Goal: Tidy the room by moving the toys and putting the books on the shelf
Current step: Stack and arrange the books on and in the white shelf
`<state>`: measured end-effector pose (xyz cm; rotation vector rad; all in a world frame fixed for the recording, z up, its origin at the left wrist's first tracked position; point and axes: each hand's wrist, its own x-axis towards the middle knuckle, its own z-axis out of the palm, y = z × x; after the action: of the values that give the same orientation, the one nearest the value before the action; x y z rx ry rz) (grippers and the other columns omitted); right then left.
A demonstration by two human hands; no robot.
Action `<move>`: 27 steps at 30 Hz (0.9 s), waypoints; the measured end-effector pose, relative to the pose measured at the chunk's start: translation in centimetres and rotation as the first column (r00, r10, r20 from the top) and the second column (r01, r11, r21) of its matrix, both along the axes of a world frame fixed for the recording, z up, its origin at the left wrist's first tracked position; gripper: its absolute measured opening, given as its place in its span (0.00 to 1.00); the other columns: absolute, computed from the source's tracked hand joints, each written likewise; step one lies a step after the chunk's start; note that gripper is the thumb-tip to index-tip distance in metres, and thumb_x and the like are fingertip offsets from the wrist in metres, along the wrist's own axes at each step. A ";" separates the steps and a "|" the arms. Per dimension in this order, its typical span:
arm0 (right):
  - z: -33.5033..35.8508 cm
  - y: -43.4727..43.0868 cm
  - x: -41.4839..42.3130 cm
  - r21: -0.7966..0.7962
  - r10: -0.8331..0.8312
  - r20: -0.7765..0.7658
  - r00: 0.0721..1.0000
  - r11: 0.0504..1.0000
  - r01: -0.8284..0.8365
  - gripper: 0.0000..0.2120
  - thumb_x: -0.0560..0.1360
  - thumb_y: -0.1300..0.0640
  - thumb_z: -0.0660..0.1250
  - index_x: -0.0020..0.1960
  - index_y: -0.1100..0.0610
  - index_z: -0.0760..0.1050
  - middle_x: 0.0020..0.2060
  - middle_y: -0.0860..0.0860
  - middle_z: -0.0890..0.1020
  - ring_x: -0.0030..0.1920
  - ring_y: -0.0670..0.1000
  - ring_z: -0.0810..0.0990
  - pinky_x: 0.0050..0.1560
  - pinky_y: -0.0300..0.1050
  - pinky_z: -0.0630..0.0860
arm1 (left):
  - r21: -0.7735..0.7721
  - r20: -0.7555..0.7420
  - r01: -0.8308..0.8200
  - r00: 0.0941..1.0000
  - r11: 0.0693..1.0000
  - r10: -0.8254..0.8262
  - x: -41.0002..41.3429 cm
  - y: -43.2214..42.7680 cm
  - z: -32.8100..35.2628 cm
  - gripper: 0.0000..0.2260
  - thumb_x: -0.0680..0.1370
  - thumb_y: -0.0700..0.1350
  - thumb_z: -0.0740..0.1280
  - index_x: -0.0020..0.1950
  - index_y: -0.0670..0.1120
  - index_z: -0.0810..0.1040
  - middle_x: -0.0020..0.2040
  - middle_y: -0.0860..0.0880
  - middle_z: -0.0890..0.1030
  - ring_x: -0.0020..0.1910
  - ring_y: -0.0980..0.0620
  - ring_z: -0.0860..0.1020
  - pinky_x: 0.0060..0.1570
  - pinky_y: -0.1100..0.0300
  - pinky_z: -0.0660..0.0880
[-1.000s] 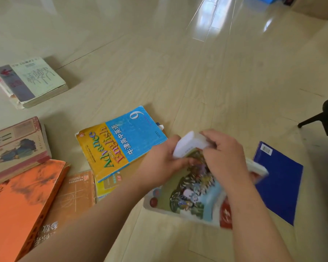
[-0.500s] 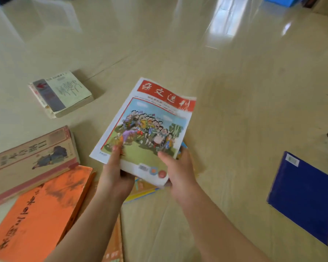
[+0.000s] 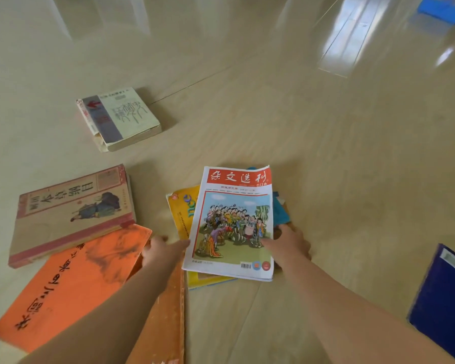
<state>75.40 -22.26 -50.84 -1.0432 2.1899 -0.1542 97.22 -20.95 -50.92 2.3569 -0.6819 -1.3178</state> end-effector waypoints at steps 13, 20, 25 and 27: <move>-2.6 1.9 -3.6 0.160 -0.232 0.096 0.968 0.963 0.215 0.48 0.61 0.35 0.73 0.72 0.52 0.57 0.68 0.58 0.64 0.68 0.60 0.64 0.66 0.59 0.66 | 0.073 -0.329 0.074 0.943 0.995 -0.046 -1.3 -2.2 -0.6 0.20 0.76 0.49 0.67 0.64 0.41 0.68 0.54 0.43 0.78 0.47 0.45 0.79 0.43 0.53 0.77; -3.3 5.7 -5.2 0.172 -0.427 0.140 0.894 0.899 0.402 0.47 0.59 0.38 0.76 0.68 0.61 0.62 0.62 0.59 0.69 0.61 0.60 0.71 0.60 0.57 0.74 | 0.149 -0.285 0.219 0.943 0.964 -0.170 -3.5 -1.6 -0.5 0.33 0.62 0.55 0.77 0.59 0.40 0.73 0.52 0.41 0.80 0.46 0.45 0.81 0.49 0.51 0.78; -2.9 7.5 -6.1 0.170 -0.498 0.288 0.818 0.867 0.468 0.37 0.67 0.41 0.73 0.64 0.62 0.62 0.50 0.54 0.71 0.50 0.54 0.71 0.48 0.49 0.70 | 0.191 0.025 0.206 0.976 0.960 -0.214 -5.5 0.1 -1.8 0.45 0.61 0.60 0.76 0.69 0.42 0.61 0.68 0.40 0.61 0.66 0.39 0.65 0.61 0.44 0.72; -2.9 8.4 -6.5 0.179 -0.468 0.323 0.823 0.884 0.432 0.35 0.66 0.39 0.72 0.62 0.59 0.66 0.49 0.51 0.74 0.49 0.52 0.73 0.46 0.47 0.70 | 0.169 0.007 0.196 0.980 0.966 -0.200 -5.9 0.4 -1.6 0.43 0.62 0.59 0.76 0.68 0.41 0.61 0.66 0.38 0.63 0.64 0.38 0.68 0.59 0.44 0.73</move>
<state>68.86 -13.91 -53.76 -0.3801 2.0392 -0.4141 91.35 -20.56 -52.50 2.4933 -0.8652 -1.4857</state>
